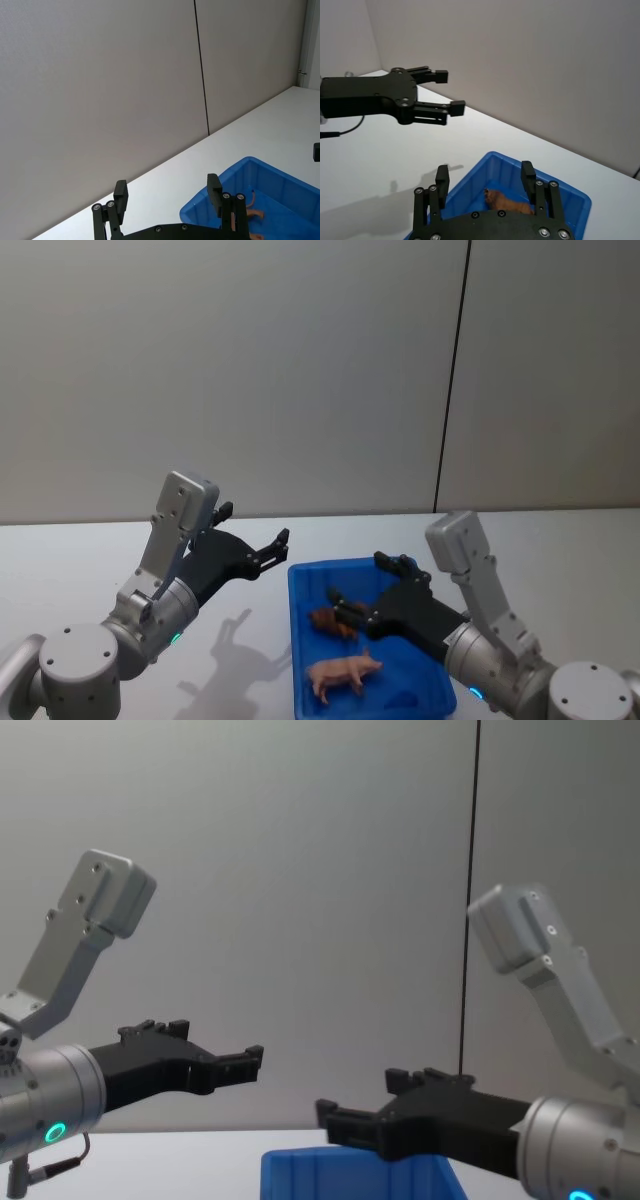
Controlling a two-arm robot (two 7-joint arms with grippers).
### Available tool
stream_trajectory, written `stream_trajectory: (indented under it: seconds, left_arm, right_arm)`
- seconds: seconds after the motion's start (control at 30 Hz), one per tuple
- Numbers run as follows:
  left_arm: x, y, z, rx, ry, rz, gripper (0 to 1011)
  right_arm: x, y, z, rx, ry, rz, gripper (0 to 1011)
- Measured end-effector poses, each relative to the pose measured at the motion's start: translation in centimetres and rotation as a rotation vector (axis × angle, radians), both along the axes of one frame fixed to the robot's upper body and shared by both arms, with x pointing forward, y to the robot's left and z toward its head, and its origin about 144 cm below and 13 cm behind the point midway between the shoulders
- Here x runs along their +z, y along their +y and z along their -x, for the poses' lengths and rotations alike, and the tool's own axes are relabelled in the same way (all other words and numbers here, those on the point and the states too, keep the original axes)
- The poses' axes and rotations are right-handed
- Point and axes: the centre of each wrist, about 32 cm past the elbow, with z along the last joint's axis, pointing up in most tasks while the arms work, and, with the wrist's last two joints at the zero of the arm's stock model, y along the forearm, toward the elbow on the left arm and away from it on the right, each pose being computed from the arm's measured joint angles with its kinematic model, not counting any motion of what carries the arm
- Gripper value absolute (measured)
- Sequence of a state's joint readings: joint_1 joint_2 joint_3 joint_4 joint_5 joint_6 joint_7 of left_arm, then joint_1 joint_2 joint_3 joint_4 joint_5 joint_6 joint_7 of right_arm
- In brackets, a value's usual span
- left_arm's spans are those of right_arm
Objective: Pick up the two dolls from the table and place them into the box.
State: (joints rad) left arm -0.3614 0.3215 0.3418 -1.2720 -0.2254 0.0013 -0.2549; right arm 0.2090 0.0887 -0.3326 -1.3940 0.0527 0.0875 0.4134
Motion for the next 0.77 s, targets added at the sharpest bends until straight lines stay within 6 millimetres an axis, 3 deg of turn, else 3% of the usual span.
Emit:
stream_trajectory:
  seconds: [0.2,0.77]
  left_arm:
    - [0.0,0.0,0.0,0.0,0.0,0.0,1001]
    - [0.0,0.0,0.0,0.0,0.0,0.0,1001]
  right_arm:
    - [0.05,0.53,-0.05,0.03,-0.011,-0.008,1001]
    - [0.18,1.11,-0.06,0.06,-0.027,-0.022,1001]
